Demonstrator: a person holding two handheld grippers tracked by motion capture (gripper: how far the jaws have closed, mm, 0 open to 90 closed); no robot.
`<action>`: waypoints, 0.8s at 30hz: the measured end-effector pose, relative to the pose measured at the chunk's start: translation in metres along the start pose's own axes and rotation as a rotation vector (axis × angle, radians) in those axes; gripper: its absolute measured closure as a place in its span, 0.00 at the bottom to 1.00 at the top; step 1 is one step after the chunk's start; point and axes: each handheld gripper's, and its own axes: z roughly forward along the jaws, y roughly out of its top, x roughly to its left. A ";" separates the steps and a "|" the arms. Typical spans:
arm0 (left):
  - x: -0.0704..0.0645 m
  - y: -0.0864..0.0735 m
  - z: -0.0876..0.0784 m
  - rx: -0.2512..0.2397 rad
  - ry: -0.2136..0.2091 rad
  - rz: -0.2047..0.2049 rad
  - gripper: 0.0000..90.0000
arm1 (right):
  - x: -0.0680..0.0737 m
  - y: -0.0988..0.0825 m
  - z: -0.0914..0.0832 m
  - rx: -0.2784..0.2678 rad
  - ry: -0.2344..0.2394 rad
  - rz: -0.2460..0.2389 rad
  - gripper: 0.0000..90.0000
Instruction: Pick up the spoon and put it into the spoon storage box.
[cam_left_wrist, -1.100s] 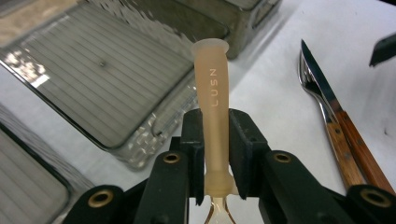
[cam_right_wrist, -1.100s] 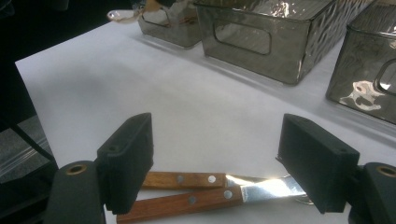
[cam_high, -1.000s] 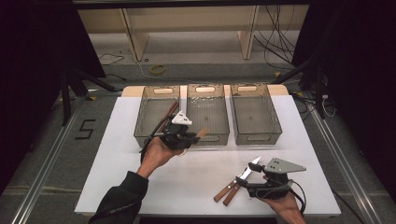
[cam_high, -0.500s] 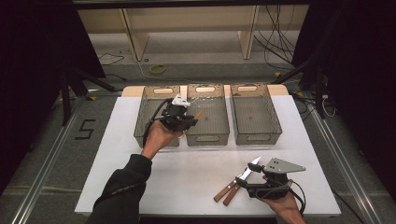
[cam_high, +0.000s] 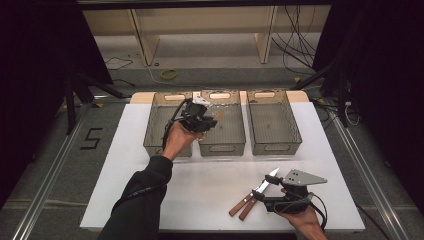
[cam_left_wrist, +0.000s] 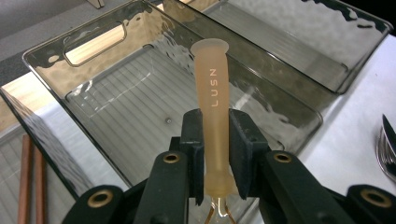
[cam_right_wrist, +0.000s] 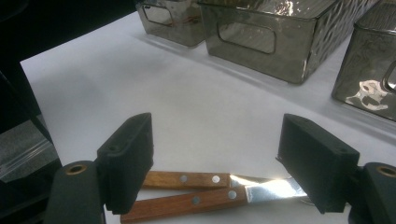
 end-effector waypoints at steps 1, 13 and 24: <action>0.001 0.000 0.002 0.001 0.000 -0.006 0.85 | 0.000 0.000 0.000 0.001 0.000 -0.001 0.30; 0.009 0.004 0.021 -0.002 0.010 -0.045 0.85 | 0.000 0.000 0.000 -0.001 0.006 0.001 0.30; 0.016 0.005 0.029 -0.010 0.014 -0.085 0.85 | 0.000 0.000 0.000 0.001 0.008 0.003 0.30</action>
